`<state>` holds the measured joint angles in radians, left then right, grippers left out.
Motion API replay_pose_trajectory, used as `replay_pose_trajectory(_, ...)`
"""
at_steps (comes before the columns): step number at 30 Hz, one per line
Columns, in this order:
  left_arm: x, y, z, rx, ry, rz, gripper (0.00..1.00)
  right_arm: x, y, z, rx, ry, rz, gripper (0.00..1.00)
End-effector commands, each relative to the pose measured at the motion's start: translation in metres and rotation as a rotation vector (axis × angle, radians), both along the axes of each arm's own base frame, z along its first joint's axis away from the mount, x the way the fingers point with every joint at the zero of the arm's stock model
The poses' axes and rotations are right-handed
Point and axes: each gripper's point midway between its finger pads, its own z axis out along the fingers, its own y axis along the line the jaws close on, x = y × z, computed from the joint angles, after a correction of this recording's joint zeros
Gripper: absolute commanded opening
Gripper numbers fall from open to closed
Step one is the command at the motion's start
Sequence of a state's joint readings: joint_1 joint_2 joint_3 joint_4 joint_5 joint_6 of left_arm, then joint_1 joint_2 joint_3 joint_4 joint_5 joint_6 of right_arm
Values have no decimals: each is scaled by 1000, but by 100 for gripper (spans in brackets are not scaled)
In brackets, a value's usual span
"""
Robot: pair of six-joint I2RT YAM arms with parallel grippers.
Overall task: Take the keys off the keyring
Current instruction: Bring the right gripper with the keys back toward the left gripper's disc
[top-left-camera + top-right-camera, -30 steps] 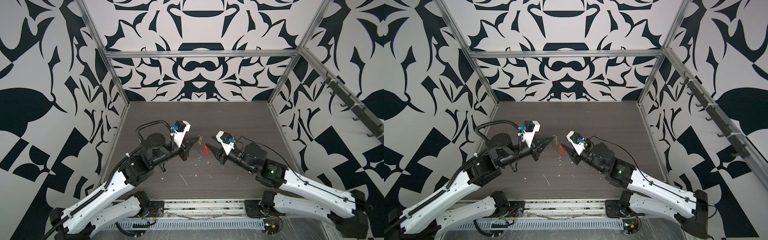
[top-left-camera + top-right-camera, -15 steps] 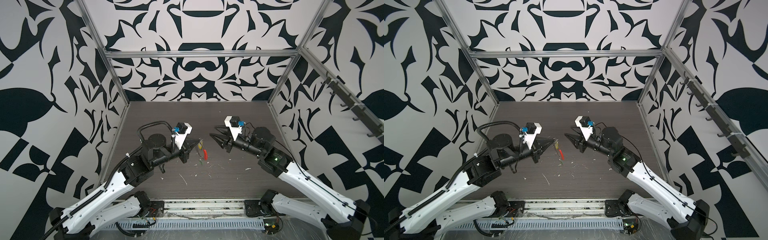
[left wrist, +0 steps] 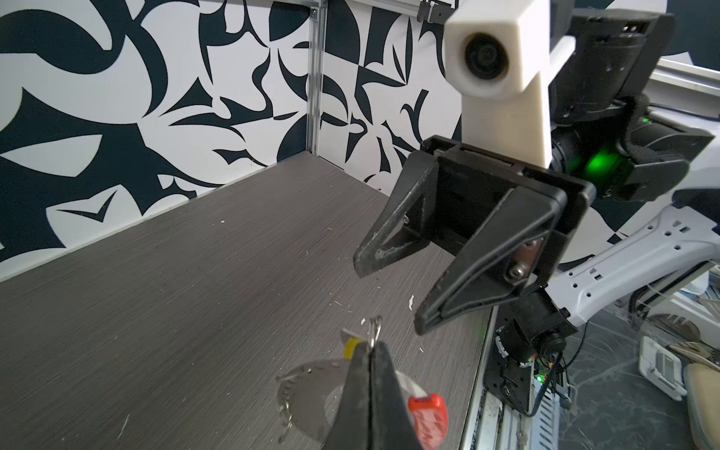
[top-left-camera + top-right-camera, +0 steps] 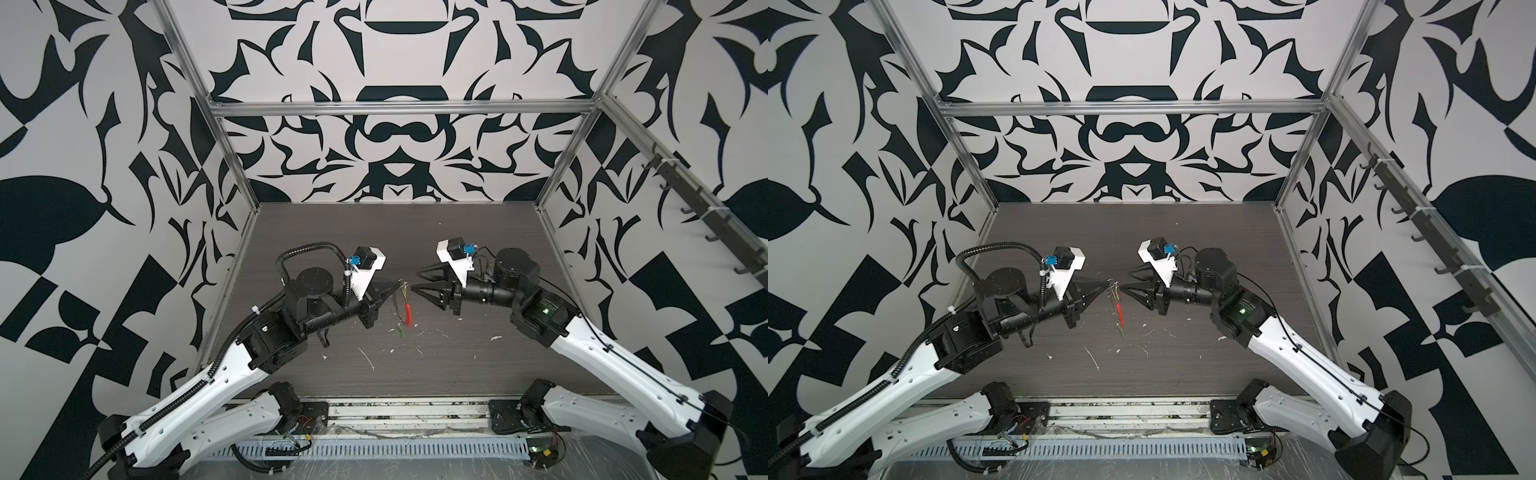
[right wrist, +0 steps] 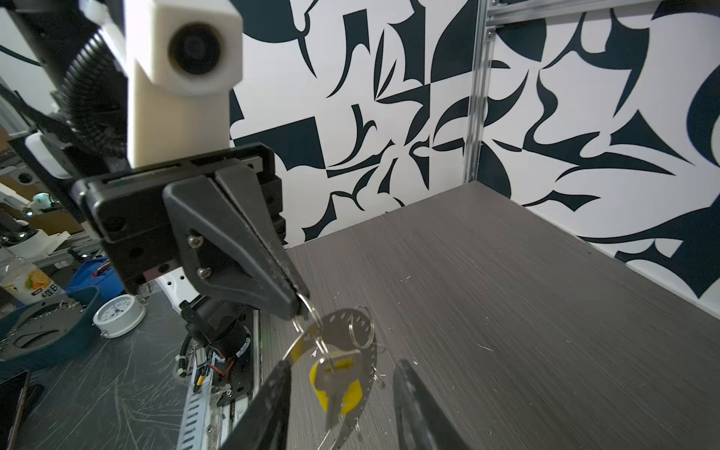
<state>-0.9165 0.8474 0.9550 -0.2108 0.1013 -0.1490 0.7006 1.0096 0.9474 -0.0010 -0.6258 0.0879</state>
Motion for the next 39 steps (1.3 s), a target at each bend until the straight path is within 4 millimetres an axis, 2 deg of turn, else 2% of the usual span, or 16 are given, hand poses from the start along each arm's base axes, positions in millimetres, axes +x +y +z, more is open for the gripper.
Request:
replay_pose_trajectory(1,-6,-1,15,-32,-20,-28,0,-4,2,22,40,-25,33,46)
replay_pose_trajectory(7,-9,-2,13,-28,-7,-46,0,-4,7,21,32,-15,60,46)
replay_pose_trajectory(15,-9,-1,13,-25,-8,-41,0,-6,11,15,22,9,92,40)
replay_pose_trajectory(31,-5,1,14,-43,-17,-16,0,-8,12,11,-2,6,73,0)
replay_pose_trajectory(35,-2,4,19,-91,-31,8,0,-12,19,4,-56,-37,39,0)
replay_pose_trajectory(36,-3,4,20,-94,-33,7,0,-11,20,4,-59,-37,33,4)
replay_pose_trajectory(39,-4,3,19,-84,-31,1,0,-9,16,8,-46,-45,1,27)
